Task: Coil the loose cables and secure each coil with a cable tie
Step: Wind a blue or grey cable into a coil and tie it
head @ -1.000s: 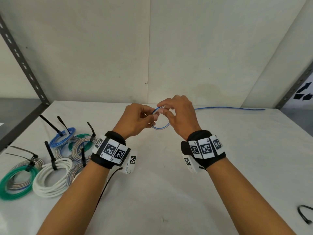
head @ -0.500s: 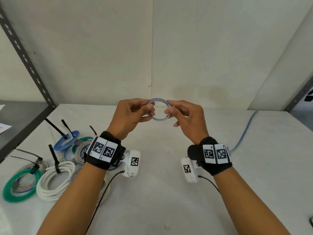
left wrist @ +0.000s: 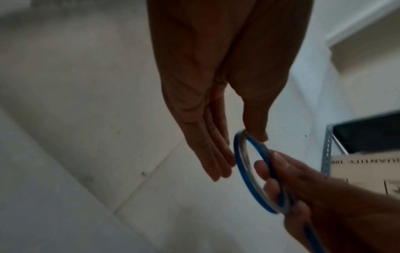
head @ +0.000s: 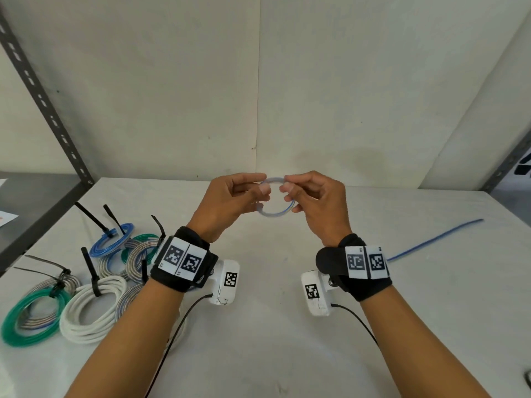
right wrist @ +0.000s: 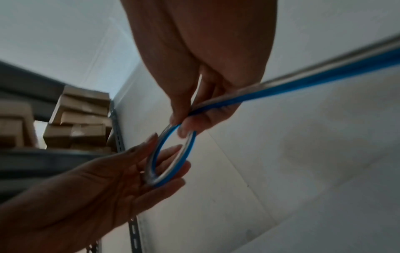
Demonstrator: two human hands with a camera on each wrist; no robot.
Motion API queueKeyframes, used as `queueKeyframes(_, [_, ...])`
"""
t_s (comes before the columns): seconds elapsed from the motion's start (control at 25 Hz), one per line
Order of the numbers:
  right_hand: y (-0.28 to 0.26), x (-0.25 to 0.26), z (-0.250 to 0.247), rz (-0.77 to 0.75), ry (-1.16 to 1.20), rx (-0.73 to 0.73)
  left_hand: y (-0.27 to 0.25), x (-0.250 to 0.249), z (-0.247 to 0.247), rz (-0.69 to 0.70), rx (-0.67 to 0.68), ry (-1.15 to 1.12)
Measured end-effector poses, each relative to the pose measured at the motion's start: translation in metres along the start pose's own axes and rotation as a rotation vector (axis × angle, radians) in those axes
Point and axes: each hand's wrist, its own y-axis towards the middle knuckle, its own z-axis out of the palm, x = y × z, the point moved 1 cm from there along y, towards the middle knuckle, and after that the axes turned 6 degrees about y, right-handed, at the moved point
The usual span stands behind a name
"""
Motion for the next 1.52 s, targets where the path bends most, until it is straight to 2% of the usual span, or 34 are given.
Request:
queueKeyframes(0.12, [0.001, 0.007, -0.005, -0.003, -0.241, 0.226, -0.003, -0.004, -0.002, 0.034, 0.086, 0.225])
queueKeyframes(0.2, [0.0, 0.011, -0.006, -0.018, -0.338, 0.287, -0.006, -0.006, -0.001, 0.025, 0.125, 0.336])
queueKeyframes(0.28, [-0.002, 0.011, -0.006, -0.024, -0.358, 0.3, -0.008, -0.008, 0.0, 0.025, 0.108, 0.403])
queueKeyframes(0.44, [-0.001, 0.009, -0.012, -0.037, -0.3, 0.187, -0.008, -0.011, -0.007, 0.029, 0.04, 0.362])
queueKeyframes(0.64, [-0.005, 0.01, 0.0, -0.01, 0.011, -0.046, -0.004, -0.015, -0.009, 0.044, -0.166, -0.105])
queueKeyframes(0.8, [-0.011, 0.011, 0.019, 0.037, 0.22, -0.11, -0.004, -0.015, -0.003, 0.038, -0.258, -0.305])
queueKeyframes(0.88, [-0.012, 0.013, 0.02, 0.034, 0.261, -0.134, -0.003, -0.017, -0.003, 0.044, -0.264, -0.327])
queueKeyframes(1.04, [-0.011, 0.013, 0.017, -0.046, 0.181, -0.212, -0.005, -0.019, -0.001, 0.035, -0.233, -0.335])
queueKeyframes(1.28, [-0.014, 0.008, 0.025, -0.026, 0.284, -0.278, -0.006, -0.017, 0.012, -0.02, -0.193, -0.518])
queueKeyframes(1.4, [-0.01, 0.008, 0.017, -0.026, 0.275, -0.276, -0.006, -0.014, 0.01, -0.033, -0.106, -0.401])
queueKeyframes(1.52, [0.0, 0.011, -0.002, -0.062, -0.013, -0.071, -0.005, -0.011, -0.002, 0.024, -0.018, -0.045])
